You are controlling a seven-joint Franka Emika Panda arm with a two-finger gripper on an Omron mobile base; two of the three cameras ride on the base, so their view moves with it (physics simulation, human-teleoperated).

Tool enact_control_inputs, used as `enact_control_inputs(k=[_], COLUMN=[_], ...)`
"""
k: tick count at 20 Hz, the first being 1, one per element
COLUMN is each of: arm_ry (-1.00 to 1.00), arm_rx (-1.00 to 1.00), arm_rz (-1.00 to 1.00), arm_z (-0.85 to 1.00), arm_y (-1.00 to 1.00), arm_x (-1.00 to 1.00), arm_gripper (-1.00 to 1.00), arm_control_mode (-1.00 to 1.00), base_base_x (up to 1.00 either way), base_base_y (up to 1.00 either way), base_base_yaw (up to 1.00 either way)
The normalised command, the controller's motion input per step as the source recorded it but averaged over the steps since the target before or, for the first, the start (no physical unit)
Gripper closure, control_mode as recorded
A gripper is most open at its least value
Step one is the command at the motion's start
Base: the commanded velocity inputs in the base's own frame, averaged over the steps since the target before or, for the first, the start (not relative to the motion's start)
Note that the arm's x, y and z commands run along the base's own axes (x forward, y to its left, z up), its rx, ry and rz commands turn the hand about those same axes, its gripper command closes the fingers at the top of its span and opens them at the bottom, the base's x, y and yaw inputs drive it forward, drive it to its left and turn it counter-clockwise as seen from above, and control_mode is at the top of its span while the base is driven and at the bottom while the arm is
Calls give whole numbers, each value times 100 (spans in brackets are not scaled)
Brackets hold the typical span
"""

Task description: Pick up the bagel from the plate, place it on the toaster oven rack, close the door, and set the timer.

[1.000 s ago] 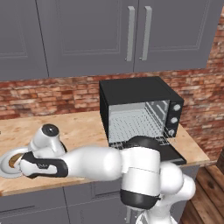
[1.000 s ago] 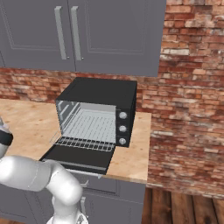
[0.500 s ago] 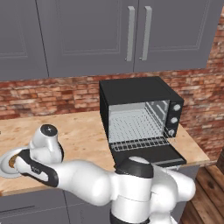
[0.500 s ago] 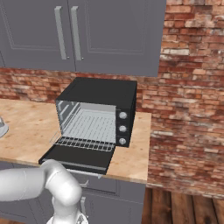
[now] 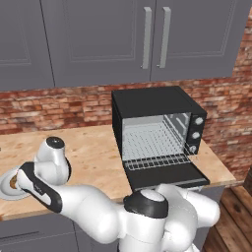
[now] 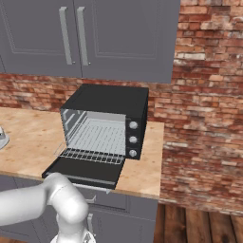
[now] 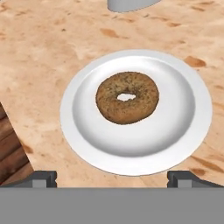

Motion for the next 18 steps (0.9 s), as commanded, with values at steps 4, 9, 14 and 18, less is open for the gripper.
enact_control_inputs(k=[4, 9, 14, 18], arm_ry=[4, 2, 5, 6], arm_rx=[-2, -3, -3, -3], arm_rz=[0, 0, 0, -1], arm_z=[-7, -14, -10, -9], arm_y=[13, 18, 12, 8], arm_x=[0, 0, 0, 0], arm_gripper=[-100, -100, -100, -100], arm_control_mode=[-100, -100, -100, -100], base_base_x=[0, 0, 0, 0], base_base_y=[0, 0, 0, 0], base_base_yaw=[0, 0, 0, 0])
